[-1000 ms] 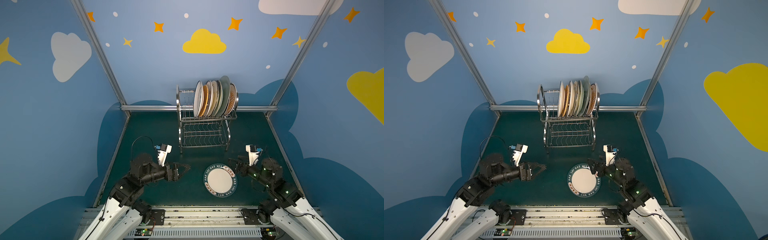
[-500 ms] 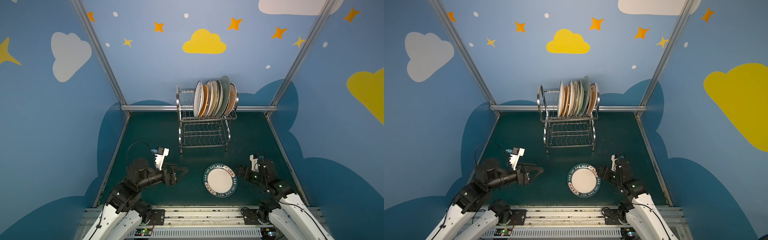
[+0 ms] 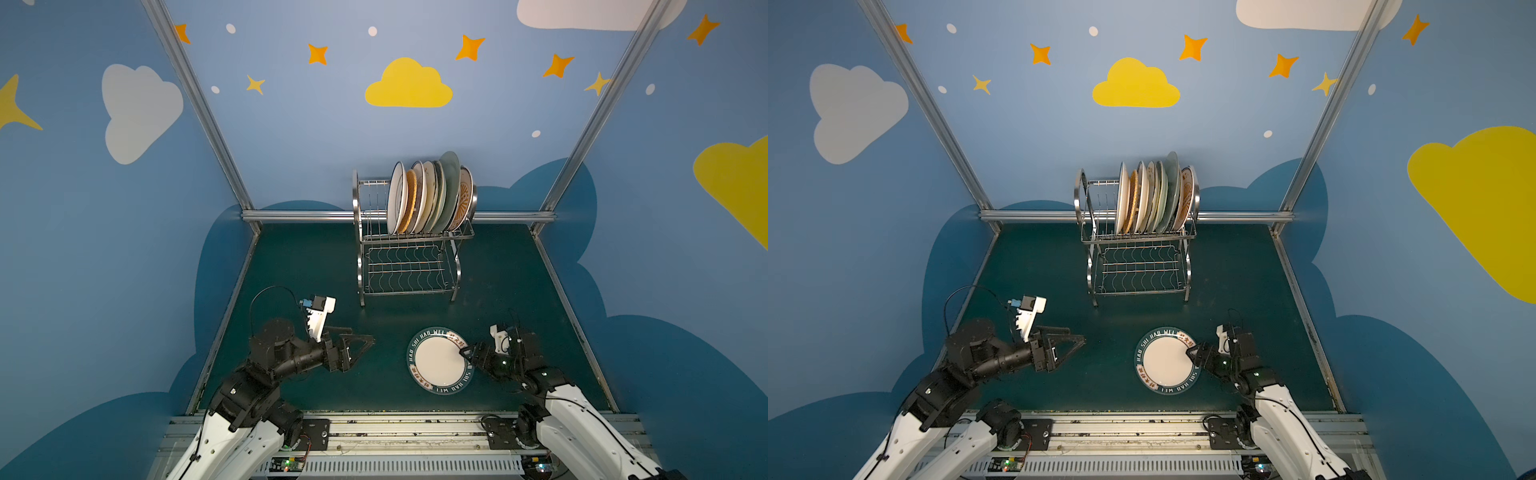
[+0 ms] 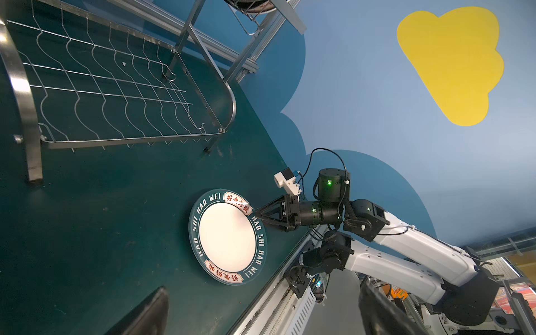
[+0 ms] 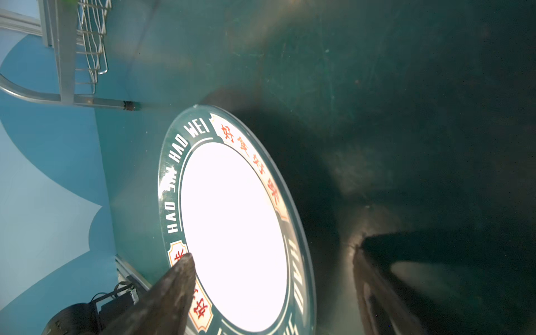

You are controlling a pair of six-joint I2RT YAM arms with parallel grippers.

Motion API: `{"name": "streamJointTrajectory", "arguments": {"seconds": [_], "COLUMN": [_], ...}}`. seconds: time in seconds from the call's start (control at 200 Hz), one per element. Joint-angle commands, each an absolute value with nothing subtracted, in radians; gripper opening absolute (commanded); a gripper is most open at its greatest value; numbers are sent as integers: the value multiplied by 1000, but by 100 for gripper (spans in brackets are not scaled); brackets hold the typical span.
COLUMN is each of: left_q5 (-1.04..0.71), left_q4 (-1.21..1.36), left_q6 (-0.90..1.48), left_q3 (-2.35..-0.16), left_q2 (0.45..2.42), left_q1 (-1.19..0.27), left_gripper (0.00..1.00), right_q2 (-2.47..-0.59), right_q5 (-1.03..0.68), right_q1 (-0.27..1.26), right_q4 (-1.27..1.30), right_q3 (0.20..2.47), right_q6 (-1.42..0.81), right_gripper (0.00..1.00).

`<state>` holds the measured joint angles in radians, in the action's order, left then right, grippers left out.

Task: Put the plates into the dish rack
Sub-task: 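Grasp the rim of the HAO SHI HAO WEI plate with right gripper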

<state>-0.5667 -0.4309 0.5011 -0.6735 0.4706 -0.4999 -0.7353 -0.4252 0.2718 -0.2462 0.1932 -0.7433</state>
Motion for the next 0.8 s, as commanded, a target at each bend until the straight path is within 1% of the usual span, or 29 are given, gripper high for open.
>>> {"name": "streamJointTrajectory", "arguments": {"seconds": [0.0,0.075,0.17,0.335,0.405,0.646,0.796], "left_q5": [-562,-564,-566,-571,-572,-573,-571], "left_q4": [-414,-412,-409,-403,-401,-401,-402], "left_q6": [486,489,489,494,495,495,495], "left_q3": [-663,-658,-659,-658,-658,-657,-656], "left_q2": [452,450,450,451,450,449,449], "left_q1": [-488,-488,-486,-481,-480,-474,-472], "left_gripper": [100,100,100,100,100,100,100], "right_q2": [-775,-794,-814,-856,-873,-967,-1058], "right_q5": [-494,-515,-517,-458,-433,-359,-369], "right_q1": [277,281,303,369,387,421,422], "right_q4": [-148,-149,-116,-77,-63,-61,-119], "right_q3": [157,160,145,132,132,149,210], "right_q6": [-785,-787,-816,-847,-859,-919,-904], "right_gripper": [79,76,70,62,58,34,19]}}
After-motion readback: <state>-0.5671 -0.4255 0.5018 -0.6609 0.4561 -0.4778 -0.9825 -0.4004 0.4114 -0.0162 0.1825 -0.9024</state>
